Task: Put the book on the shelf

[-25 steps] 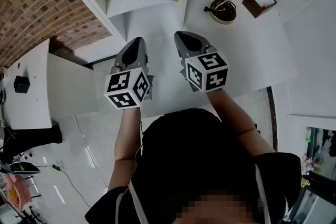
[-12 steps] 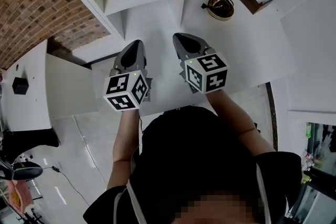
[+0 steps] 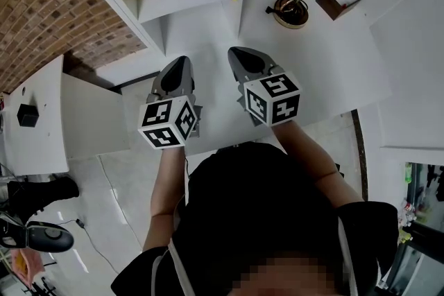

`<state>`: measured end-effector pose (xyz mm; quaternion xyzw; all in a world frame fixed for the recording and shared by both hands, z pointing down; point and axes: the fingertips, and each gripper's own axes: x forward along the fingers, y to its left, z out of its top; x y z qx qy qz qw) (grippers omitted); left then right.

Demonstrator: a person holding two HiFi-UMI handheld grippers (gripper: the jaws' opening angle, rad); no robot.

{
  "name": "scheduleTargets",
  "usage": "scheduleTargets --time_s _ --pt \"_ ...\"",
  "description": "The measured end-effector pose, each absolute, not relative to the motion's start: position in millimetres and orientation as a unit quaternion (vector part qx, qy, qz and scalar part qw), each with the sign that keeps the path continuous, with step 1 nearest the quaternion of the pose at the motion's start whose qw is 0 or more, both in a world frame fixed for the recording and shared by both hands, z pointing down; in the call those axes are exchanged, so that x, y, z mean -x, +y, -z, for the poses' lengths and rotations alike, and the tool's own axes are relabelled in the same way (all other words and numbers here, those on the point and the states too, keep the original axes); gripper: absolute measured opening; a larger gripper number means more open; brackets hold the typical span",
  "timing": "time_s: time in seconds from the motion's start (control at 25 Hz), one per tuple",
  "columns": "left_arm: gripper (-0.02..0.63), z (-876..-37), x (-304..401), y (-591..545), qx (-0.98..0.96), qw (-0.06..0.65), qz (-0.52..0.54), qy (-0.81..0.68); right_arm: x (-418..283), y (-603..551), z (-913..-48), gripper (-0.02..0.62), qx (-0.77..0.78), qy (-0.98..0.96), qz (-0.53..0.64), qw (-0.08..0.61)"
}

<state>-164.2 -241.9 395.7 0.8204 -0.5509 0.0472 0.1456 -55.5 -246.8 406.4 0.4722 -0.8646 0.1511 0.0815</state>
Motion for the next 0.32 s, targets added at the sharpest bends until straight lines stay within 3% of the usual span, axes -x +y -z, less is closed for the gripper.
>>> scheduleTargets --time_s 0.32 --pt "0.008 -395.5 158.5 -242.0 -0.822 0.146 -0.047 -0.548 52.4 -248.4 -405.4 -0.006 -0.471 -0.865 -0.150 0.081"
